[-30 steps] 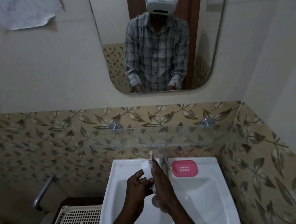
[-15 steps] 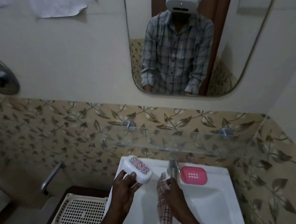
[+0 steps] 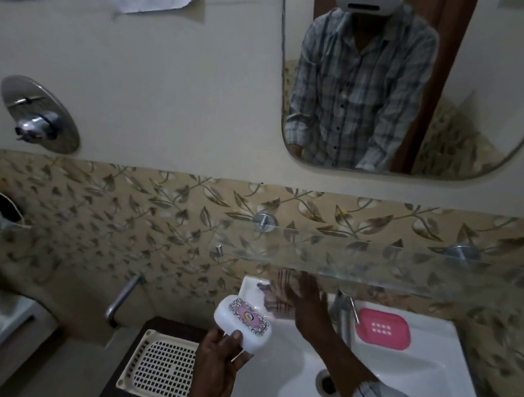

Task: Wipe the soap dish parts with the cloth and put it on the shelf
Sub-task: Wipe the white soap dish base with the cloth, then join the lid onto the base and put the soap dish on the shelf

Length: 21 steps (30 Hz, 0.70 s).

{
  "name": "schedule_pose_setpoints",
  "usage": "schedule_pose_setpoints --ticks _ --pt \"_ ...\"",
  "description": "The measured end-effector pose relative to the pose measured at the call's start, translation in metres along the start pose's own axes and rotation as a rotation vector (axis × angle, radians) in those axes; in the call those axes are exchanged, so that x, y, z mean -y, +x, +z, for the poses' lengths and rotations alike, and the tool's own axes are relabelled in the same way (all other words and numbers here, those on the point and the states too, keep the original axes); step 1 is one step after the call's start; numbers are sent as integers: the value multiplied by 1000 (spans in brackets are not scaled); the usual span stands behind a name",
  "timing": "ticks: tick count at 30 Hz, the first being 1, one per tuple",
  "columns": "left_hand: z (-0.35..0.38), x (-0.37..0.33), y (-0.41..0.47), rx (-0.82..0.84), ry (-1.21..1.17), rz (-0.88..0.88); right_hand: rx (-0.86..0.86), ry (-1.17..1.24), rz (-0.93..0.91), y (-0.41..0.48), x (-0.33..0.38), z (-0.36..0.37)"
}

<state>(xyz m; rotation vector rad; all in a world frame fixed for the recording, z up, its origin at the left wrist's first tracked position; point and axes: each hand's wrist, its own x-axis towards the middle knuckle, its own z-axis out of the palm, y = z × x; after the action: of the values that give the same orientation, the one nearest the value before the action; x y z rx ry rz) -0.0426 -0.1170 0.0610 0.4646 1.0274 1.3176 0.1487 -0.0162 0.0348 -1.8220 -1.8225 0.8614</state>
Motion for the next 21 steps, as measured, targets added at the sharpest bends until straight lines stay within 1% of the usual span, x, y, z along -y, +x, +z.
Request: schedule_pose_setpoints --ticks 1,2,3,6,7,8,9,10,11,12,13,15,16,19,21 --pt "-1 2 -1 -4 7 -6 -28 -233 32 -2 -13 9" --pt "-3 4 -1 -11 11 -10 -73 -367 24 -7 -22 14" --pt "-4 6 0 -17 13 -16 -94 -399 56 -12 -26 15" --pt "2 10 1 -4 32 -50 -37 -476 36 -17 -38 22" --pt "5 10 1 10 37 -58 17 -477 37 -14 -38 20" --pt "8 12 2 21 41 -66 70 -386 57 -12 -31 13" --pt "11 13 3 32 41 -71 92 -219 63 -14 -22 3" --pt "14 14 4 42 43 -75 96 -19 54 -19 -16 -6" --pt "18 15 5 57 49 -83 106 239 73 -31 -10 -17" --pt "22 17 7 73 64 -90 168 476 63 -43 -7 -25" --pt "28 19 9 86 86 -95 220 567 33 -51 -5 -32" --pt "40 23 13 114 138 -105 295 483 -17 -59 -2 -41" --pt "47 26 14 135 161 -113 270 418 -76 -65 -4 -43" --pt "63 31 15 250 216 -137 110 314 -39 -72 -7 -53" --pt "73 36 14 317 243 -170 96 196 9 -77 -16 -62"
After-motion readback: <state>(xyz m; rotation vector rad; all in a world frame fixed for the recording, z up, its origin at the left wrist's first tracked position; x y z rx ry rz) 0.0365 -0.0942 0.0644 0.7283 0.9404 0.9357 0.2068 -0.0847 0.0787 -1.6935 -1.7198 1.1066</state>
